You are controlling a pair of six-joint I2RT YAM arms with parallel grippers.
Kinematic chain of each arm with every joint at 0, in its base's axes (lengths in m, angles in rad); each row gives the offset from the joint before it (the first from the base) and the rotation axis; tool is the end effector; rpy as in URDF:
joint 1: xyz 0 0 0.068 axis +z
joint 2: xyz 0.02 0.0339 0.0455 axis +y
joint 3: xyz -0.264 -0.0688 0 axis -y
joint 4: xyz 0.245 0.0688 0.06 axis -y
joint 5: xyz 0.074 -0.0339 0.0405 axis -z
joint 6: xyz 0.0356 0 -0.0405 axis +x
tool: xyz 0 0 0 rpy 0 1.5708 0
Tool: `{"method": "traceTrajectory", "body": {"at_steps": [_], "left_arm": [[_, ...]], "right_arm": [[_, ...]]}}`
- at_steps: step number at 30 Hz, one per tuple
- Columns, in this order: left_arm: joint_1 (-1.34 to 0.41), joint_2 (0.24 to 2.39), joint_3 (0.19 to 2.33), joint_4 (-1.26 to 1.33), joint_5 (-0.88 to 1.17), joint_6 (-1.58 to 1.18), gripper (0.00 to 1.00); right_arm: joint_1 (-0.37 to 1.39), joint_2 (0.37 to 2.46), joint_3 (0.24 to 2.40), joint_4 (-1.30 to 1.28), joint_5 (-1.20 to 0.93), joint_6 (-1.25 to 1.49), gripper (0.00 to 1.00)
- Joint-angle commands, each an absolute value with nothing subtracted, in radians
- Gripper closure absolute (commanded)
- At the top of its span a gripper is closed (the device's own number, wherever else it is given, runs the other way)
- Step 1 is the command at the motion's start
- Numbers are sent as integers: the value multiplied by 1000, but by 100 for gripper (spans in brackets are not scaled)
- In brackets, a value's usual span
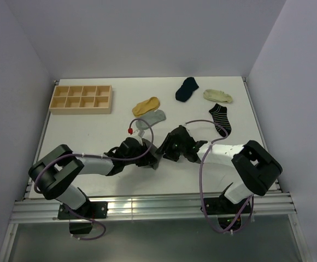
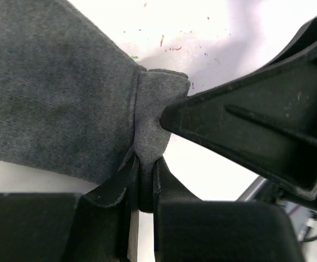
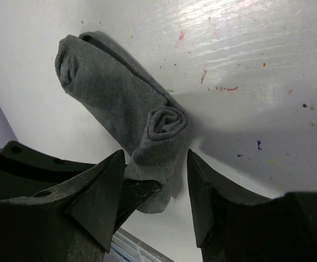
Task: Roll the socks
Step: Roll the sock at the center of the board.
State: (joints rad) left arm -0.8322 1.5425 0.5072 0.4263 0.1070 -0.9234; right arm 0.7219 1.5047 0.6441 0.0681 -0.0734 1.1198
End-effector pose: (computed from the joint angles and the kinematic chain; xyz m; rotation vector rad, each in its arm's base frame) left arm 0.1849 -0.2088 0.1347 -0.0424 2.4003 -1.0454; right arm 0.2119 0.1901 0.1523 0.4721 2.5380 0.9000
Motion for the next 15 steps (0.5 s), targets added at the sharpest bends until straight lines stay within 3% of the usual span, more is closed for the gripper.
{"method": "traceTrajectory", "body": {"at_steps": [1, 15], "left_arm": [[-804, 1569, 485, 521, 209, -1000, 100], [-738, 1658, 456, 589, 298, -1088, 100]], "right_arm": [[718, 1509, 618, 147, -74, 1152, 43], [718, 1583, 569, 258, -91, 1184, 48]]}}
